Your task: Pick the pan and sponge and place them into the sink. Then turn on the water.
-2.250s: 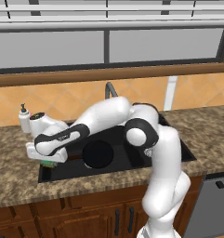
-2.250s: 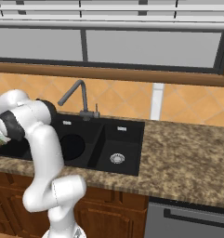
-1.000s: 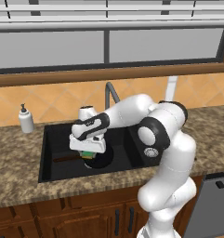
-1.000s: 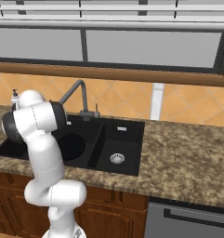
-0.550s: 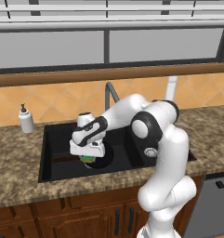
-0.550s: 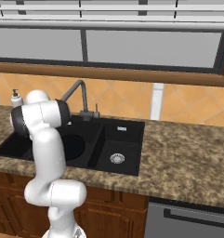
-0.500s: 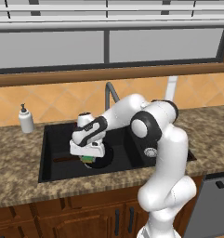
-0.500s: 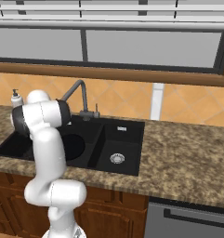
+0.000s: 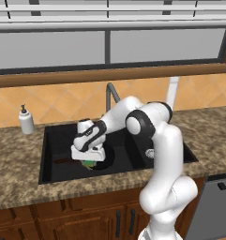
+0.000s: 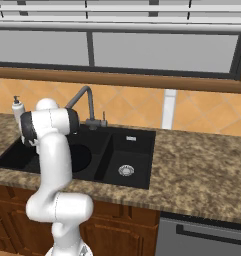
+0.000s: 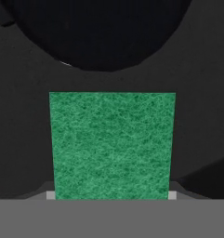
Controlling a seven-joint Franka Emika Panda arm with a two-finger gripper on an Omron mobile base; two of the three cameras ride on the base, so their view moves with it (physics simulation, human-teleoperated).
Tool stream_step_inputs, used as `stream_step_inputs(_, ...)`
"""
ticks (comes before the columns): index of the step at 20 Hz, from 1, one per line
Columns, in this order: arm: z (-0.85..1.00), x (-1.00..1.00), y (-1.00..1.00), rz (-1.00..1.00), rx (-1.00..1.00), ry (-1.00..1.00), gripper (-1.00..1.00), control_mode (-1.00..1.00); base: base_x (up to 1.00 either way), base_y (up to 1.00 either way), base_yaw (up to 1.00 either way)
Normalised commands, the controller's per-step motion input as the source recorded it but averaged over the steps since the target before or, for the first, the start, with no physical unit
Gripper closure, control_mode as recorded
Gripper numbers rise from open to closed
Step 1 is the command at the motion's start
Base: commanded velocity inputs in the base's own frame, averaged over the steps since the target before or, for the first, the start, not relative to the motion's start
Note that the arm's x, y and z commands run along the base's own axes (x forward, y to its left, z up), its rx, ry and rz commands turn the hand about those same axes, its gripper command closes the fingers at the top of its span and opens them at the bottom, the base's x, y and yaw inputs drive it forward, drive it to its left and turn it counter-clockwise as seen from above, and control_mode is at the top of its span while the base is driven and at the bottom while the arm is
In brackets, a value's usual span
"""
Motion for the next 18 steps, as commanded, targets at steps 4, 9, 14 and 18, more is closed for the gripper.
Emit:
stream_step_inputs(4,-0.38,0.1,0.0,0.0,-0.07,0.0,1.0,-1.0,0.0,0.0,0.0)
stream_step_inputs(9,-0.23,0.08,0.0,0.0,-0.05,0.0,1.0,-1.0,0.0,0.0,0.0)
stream_step_inputs(14,-0.28,0.13,0.0,0.0,-0.05,0.0,1.0,-1.0,0.0,0.0,0.0)
stream_step_inputs(18,-0.31,0.12,0.0,0.0,-0.06,0.0,1.0,-1.0,0.0,0.0,0.0)
